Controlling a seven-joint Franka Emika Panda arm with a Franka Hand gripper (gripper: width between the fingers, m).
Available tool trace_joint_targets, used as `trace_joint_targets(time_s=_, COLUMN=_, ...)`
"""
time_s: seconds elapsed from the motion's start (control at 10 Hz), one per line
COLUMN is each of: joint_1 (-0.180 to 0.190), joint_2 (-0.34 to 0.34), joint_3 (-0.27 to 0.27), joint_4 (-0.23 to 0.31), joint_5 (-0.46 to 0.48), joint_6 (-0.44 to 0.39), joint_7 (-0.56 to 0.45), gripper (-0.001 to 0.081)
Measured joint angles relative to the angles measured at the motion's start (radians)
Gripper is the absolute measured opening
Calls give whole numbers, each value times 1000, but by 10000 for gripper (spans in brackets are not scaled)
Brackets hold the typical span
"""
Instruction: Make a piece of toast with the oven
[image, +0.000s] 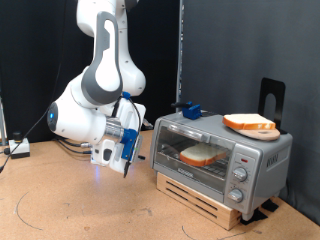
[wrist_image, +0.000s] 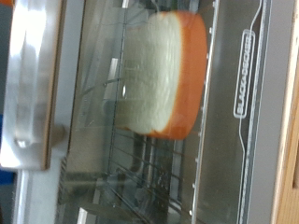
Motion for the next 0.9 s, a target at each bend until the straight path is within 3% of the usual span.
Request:
trace_joint_targets(time_s=0.3, joint_1=5, joint_2=110, joint_3=15, joint_4=109, joint_5=49, joint_6=-19, joint_7=121, gripper=807)
trace_joint_targets(time_s=0.6, joint_1=9, joint_2=130, joint_3=27, joint_4=145, joint_5=46, joint_6=-10, joint_7=79, gripper=807)
trace_joint_targets(time_s=0.9, joint_1=21, joint_2=241, joint_3=52, joint_4=300, joint_5=-21, joint_6=-101, joint_7=80, gripper=807)
